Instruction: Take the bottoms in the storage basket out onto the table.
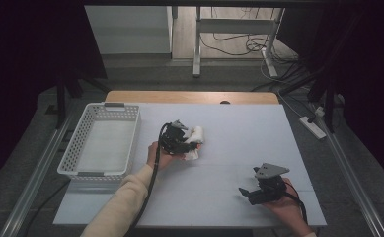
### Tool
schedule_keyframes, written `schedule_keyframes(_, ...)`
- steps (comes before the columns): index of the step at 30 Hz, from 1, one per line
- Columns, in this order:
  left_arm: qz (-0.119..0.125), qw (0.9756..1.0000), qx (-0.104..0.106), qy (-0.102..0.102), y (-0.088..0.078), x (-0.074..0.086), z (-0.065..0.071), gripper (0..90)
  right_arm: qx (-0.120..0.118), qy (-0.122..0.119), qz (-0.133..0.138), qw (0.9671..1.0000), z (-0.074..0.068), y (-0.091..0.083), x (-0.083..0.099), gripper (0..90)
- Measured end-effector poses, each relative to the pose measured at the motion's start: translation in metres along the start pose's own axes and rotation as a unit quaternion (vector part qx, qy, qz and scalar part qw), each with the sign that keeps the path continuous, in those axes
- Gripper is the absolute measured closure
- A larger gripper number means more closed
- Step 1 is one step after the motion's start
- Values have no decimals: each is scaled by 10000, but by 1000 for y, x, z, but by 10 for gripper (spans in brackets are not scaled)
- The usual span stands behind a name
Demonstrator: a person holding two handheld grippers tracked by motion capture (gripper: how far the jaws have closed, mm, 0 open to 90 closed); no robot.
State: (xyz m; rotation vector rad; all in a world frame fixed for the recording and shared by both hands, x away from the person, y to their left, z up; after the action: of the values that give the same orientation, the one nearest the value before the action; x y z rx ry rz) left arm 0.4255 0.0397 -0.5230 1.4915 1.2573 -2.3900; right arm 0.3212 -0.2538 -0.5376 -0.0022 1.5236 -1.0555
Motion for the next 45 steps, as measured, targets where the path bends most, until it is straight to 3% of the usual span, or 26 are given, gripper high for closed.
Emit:
schedule_keyframes(6,-122,9999,95,-21,11,2,1,635,5,-5,-15,10000,0,0,0,91)
schedule_keyframes(12,-186,9997,150,-10,16,5,1,539,2,2,-9,10000,0,0,0,90)
schedule_keyframes(18,80,9999,-48,-113,10,2,0,276,13,6,-20,10000,0,0,1,90)
schedule_keyframes(21,234,9995,-131,-171,3,1,-1,198,18,1,-28,10000,0,0,1,90)
schedule_keyframes(45,401,9992,-13,3,-33,8,13,189,41,10,-8,10000,0,-2,2,91)
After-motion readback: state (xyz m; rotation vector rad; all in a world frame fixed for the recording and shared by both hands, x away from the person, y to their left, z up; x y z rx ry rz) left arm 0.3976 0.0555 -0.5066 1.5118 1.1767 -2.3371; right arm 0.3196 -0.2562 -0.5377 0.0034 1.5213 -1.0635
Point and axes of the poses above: each handheld gripper's, and its own axes: y roughly forward along the jaws, x roughly out of its underside, z roughly to its right, the point moved 4 cm from there along y, roughly forward along the jaws, and after that the axes turned 7 degrees about z, right-handed, at the moved point
